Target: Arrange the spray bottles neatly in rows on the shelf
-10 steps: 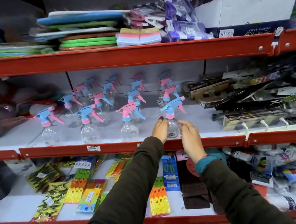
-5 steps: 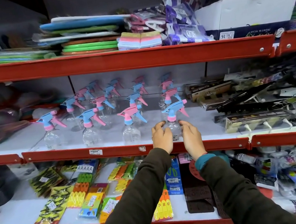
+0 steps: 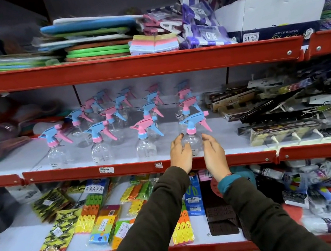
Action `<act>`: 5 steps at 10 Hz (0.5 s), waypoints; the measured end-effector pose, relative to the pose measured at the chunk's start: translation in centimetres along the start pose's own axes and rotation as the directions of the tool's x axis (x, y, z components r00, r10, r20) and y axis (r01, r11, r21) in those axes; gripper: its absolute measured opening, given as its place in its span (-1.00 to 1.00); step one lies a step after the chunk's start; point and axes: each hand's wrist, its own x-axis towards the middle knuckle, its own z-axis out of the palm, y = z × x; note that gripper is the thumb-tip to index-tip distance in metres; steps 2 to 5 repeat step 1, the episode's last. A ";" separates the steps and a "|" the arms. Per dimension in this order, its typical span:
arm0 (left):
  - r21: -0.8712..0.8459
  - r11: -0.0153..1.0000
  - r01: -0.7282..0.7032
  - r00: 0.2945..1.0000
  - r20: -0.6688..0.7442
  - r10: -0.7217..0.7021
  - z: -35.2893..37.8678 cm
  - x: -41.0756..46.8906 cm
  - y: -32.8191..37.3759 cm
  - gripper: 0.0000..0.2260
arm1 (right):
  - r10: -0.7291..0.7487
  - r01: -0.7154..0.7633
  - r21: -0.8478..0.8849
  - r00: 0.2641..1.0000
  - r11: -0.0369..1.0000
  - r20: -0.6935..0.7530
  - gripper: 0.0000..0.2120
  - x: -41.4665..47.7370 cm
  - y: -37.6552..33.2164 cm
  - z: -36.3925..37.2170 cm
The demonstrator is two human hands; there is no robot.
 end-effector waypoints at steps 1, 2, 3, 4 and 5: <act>-0.036 0.994 -0.105 0.991 -0.089 0.102 0.0 -1.4 -0.5 -0.55 | -0.055 0.064 0.050 0.986 0.997 -0.155 -0.62 -0.9 0.2 -0.2; -0.036 0.994 -0.105 0.991 -0.089 0.102 0.0 -1.4 -0.5 -0.55 | -0.055 0.064 0.050 0.986 0.997 -0.155 -0.62 -0.9 0.2 -0.2; -0.036 0.994 -0.105 0.991 -0.089 0.102 0.0 -1.4 -0.5 -0.55 | -0.055 0.064 0.050 0.986 0.997 -0.155 -0.62 -0.9 0.2 -0.2; -0.036 0.994 -0.105 0.991 -0.089 0.102 0.0 -1.4 -0.5 -0.55 | -0.055 0.064 0.050 0.986 0.997 -0.155 -0.62 -0.9 0.2 -0.2; -0.036 0.994 -0.105 0.991 -0.089 0.102 0.0 -1.4 -0.5 -0.55 | -0.055 0.064 0.050 0.986 0.997 -0.155 -0.62 -0.9 0.2 -0.2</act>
